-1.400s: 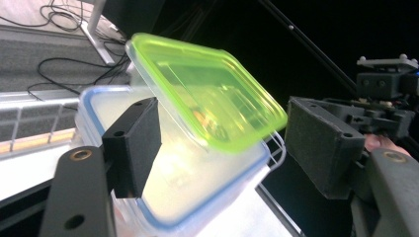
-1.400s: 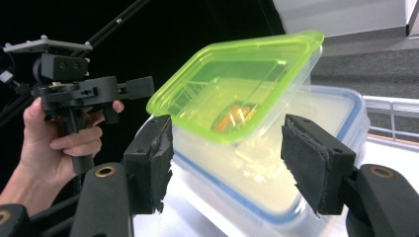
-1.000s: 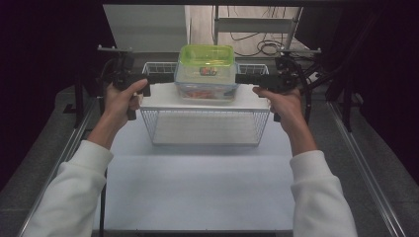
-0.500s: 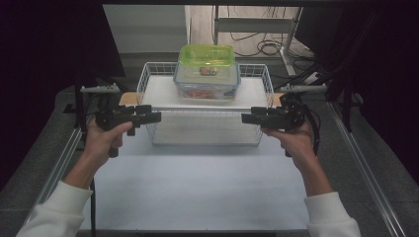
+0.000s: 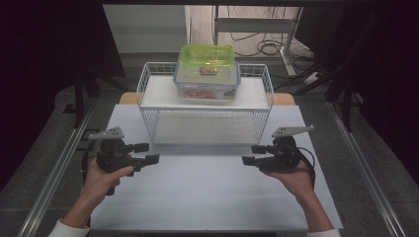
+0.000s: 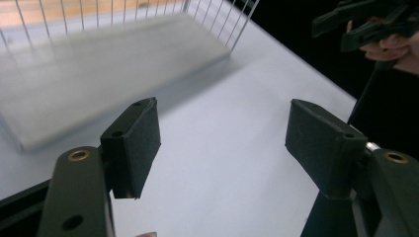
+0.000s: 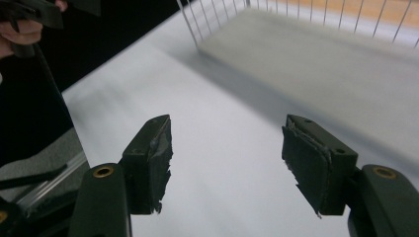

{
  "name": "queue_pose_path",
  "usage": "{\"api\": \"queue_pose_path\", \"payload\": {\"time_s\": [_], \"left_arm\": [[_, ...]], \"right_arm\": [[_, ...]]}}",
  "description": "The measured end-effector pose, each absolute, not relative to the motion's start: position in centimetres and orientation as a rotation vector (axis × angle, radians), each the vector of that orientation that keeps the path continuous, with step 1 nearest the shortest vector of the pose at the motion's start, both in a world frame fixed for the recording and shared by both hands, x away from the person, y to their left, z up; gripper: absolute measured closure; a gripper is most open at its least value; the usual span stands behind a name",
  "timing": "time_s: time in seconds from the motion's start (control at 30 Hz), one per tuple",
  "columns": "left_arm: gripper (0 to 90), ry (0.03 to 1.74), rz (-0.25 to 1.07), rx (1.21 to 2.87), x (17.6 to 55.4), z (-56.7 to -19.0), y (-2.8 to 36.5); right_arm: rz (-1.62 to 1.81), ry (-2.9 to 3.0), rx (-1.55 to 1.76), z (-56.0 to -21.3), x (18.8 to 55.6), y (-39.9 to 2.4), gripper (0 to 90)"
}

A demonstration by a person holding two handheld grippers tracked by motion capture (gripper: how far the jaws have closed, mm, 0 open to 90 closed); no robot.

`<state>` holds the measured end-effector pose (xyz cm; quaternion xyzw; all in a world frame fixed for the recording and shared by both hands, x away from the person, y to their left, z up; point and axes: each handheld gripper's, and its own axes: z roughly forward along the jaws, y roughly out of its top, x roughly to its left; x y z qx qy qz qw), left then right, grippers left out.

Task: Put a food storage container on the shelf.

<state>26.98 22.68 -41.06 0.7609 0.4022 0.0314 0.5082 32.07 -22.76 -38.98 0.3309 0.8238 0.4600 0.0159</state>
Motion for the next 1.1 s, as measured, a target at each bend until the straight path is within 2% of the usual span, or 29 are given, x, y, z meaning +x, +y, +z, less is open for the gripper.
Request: {"api": "queue_pose_path", "payload": {"time_s": [0.2,0.47,1.1], "left_arm": [[29.0,1.023,0.053,1.869,26.6,-44.2,22.8],[28.9,1.068,0.07,1.926,26.8,-46.4,22.4],[26.7,1.086,0.08,1.921,26.9,-46.6,22.8]], "right_arm": [[1.33,2.617,1.102,-42.4,32.0,-23.4,34.9],[1.215,2.64,1.197,-45.5,32.3,-24.1,32.9],[1.247,2.597,1.187,-45.2,32.1,-24.2,28.5]]}}
